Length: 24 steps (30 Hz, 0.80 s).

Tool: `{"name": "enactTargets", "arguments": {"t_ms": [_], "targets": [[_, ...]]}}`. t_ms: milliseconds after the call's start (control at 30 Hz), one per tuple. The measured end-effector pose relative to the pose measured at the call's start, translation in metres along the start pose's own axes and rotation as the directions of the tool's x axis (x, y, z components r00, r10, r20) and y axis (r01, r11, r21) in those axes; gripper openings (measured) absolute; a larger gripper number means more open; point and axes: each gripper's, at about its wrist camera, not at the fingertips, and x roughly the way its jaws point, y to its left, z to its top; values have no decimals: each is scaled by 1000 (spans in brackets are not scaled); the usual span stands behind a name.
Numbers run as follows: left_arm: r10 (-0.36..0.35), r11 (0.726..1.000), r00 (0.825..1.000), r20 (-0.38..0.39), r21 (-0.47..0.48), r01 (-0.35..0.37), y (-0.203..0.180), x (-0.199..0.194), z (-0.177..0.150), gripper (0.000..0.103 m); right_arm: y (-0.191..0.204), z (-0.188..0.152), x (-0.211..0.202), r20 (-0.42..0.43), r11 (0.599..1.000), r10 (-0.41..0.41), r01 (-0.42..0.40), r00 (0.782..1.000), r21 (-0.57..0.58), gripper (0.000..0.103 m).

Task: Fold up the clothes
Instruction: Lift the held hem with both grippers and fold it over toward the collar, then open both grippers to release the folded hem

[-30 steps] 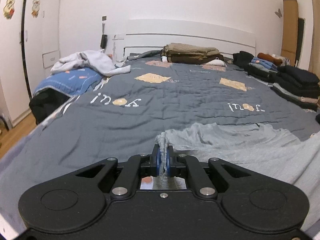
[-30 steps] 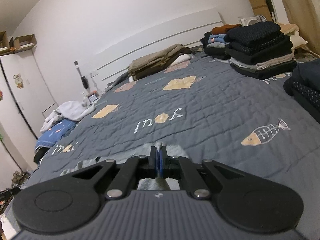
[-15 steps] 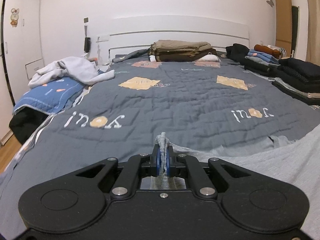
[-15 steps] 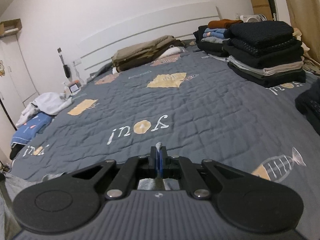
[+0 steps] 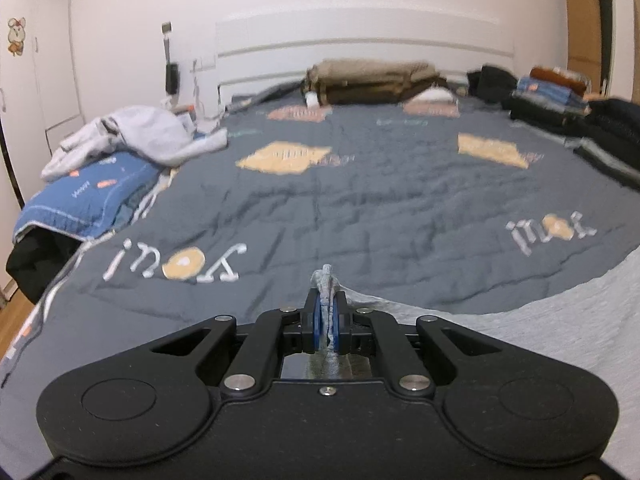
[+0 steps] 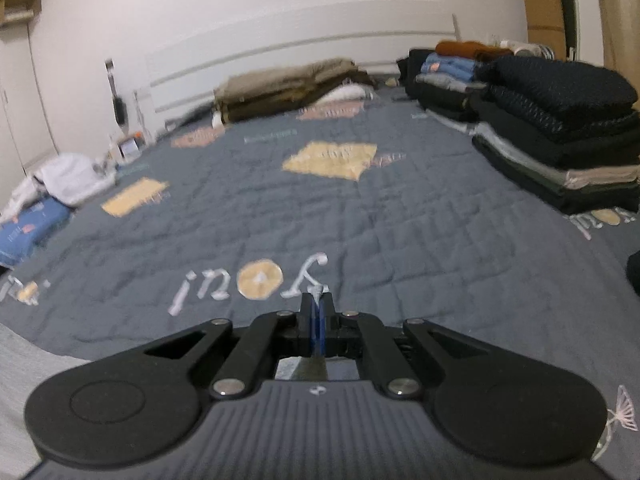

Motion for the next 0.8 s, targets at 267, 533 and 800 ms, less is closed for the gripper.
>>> {"name": "enactTargets", "arguments": {"t_ms": [267,533,800], "targets": [[86,995,994,-70,-37,-88,11,19,-10,20,0,-19,30,-95,993,-57,46,994,-112,7],[19,988,1000,-24,-153,-22,18,-51,-15,46,-4,-31,-36,-102,1000,10,-10,995,5,15],[-164,968,986,-19,-196,157,-33,-120,-53,51,8,-81,-106,-142,974,162,-135,977,181,35]]}}
